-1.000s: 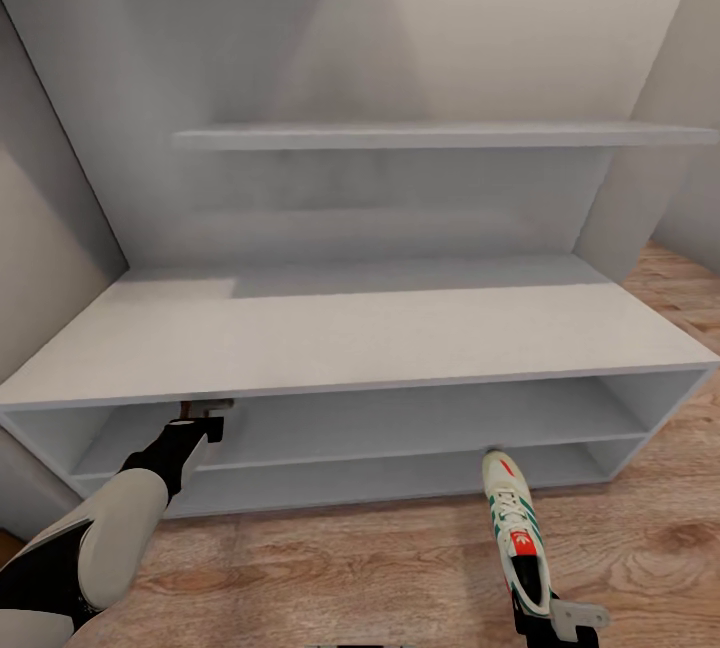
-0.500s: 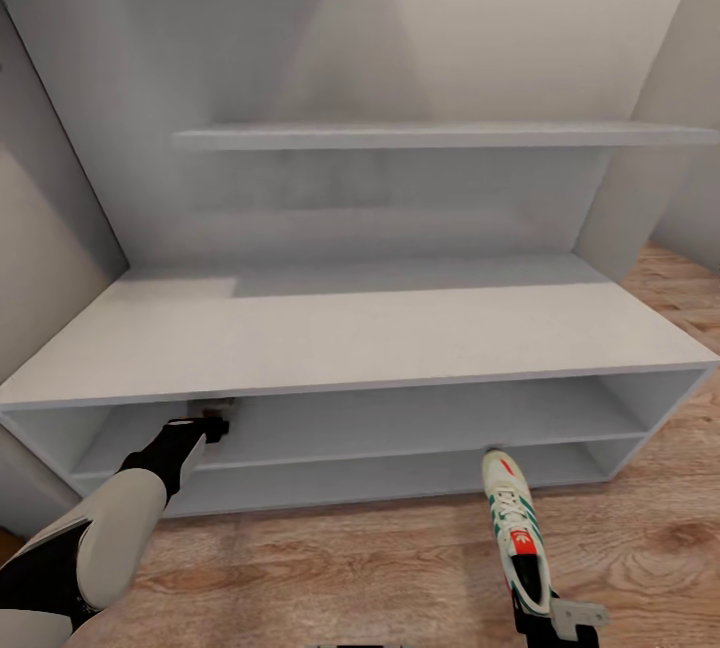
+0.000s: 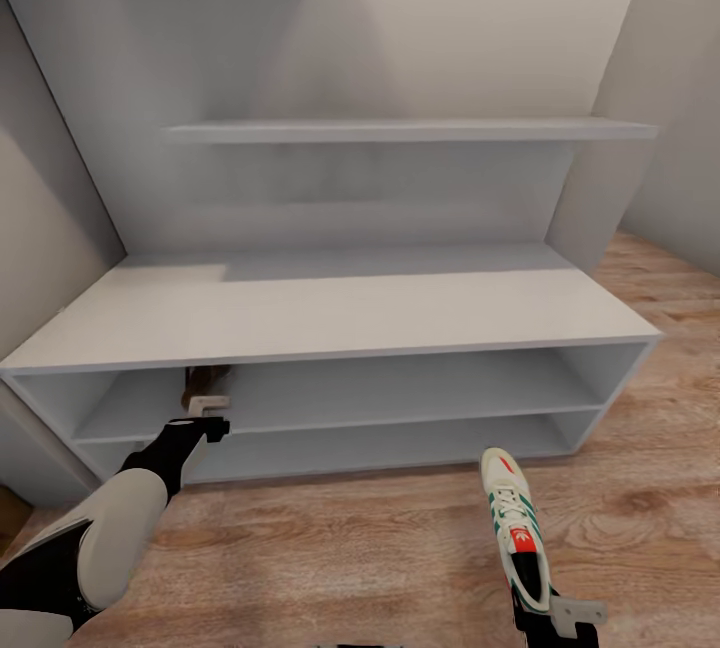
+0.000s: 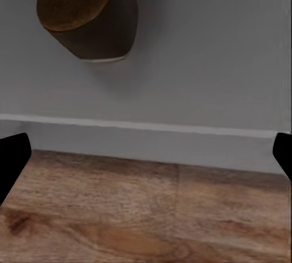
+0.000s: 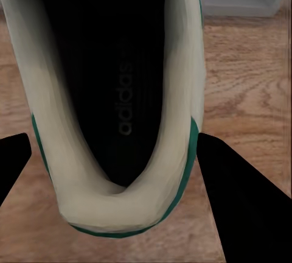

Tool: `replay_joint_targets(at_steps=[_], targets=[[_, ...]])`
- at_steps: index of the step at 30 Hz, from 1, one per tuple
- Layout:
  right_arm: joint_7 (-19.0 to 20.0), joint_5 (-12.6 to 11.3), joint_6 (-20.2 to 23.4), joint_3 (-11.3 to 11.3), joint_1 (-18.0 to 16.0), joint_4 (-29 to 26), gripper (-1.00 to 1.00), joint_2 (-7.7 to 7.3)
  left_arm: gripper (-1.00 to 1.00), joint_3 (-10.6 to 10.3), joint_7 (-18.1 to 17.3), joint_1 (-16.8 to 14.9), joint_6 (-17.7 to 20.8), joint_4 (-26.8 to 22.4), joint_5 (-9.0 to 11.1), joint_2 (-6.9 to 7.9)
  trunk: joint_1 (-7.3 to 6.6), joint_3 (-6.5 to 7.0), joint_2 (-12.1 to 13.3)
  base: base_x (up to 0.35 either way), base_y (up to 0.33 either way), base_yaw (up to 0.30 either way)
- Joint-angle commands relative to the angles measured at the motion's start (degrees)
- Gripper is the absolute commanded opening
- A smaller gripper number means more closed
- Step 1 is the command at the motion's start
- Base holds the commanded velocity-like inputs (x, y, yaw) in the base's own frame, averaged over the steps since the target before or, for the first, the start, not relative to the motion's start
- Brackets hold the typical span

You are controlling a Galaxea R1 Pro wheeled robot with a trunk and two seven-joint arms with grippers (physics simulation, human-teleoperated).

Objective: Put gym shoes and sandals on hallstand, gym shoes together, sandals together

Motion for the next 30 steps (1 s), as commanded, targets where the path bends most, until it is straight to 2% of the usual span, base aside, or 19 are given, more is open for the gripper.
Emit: replay_joint_targets(at_steps=[1, 8, 10, 14, 15, 18, 21, 24, 25, 30], targets=[[-0.4, 0.5, -0.1, -0.1, 0.0, 0.1, -1.00, 0.00, 1.00, 0.2, 0.1, 0.0, 0.2, 0.0, -0.2, -0.03, -0.03, -0.04, 0.0, -0.186, -0.233, 0.000], [-0.4, 0.5, -0.1, -0.1, 0.0, 0.1, -1.00, 0.00, 1.00, 0.2, 0.2, 1.2, -0.6, -0.1, -0.2, 0.04, -0.03, -0.04, 0.0, -0.197, -0.232, 0.000], [-0.4, 0.5, -0.1, -0.1, 0.0, 0.1, -1.00, 0.00, 1.00, 0.3, -0.2, 3.3, -3.7, 0.0, -0.1, 0.00, -0.03, -0.04, 0.0, -0.225, -0.219, 0.000], [-0.4, 0.5, -0.1, -0.1, 0.0, 0.1, -1.00, 0.00, 1.00, 0.3, -0.5, 6.2, -6.3, 0.1, -0.1, -0.02, -0.03, -0.04, 0.0, -0.228, -0.216, 0.000], [-0.4, 0.5, -0.1, -0.1, 0.0, 0.1, -1.00, 0.00, 1.00, 0.3, -0.9, 8.1, -7.7, 0.1, 0.0, -0.03, -0.03, -0.04, 0.0, -0.230, -0.213, 0.000], [-0.4, 0.5, -0.1, -0.1, 0.0, 0.1, -1.00, 0.03, 1.00, 0.4, -3.2, 11.6, -11.2, 0.1, 0.1, 0.02, -0.03, -0.04, 0.0, -0.231, -0.208, 0.000], [-0.4, 0.5, -0.2, -0.1, 0.0, 0.1, -1.00, 0.07, 1.00, 0.4, -6.8, 15.1, -15.1, 0.1, 0.3, 0.07, -0.03, -0.04, 0.0, -0.231, -0.203, 0.000], [-0.4, 0.5, -0.2, -0.1, -0.1, 0.1, -1.00, 0.11, 1.00, 0.5, -10.9, 18.4, -18.4, 0.1, 0.9, 0.12, -0.03, -0.04, 0.0, -0.231, -0.195, 0.000], [-0.4, 0.5, -0.2, -0.1, 0.0, 0.1, -1.00, 0.15, 1.00, 0.5, -13.9, 20.8, -20.5, 0.1, 1.3, 0.13, -0.03, -0.04, 0.0, -0.209, -0.151, 0.000], [-0.4, 0.6, -0.2, -0.1, 0.0, 0.1, -1.00, 0.17, 1.00, 0.6, -19.5, 25.2, -23.5, 0.0, 1.6, 0.23, -0.03, -0.04, 0.0, -0.091, -0.061, 0.000]])
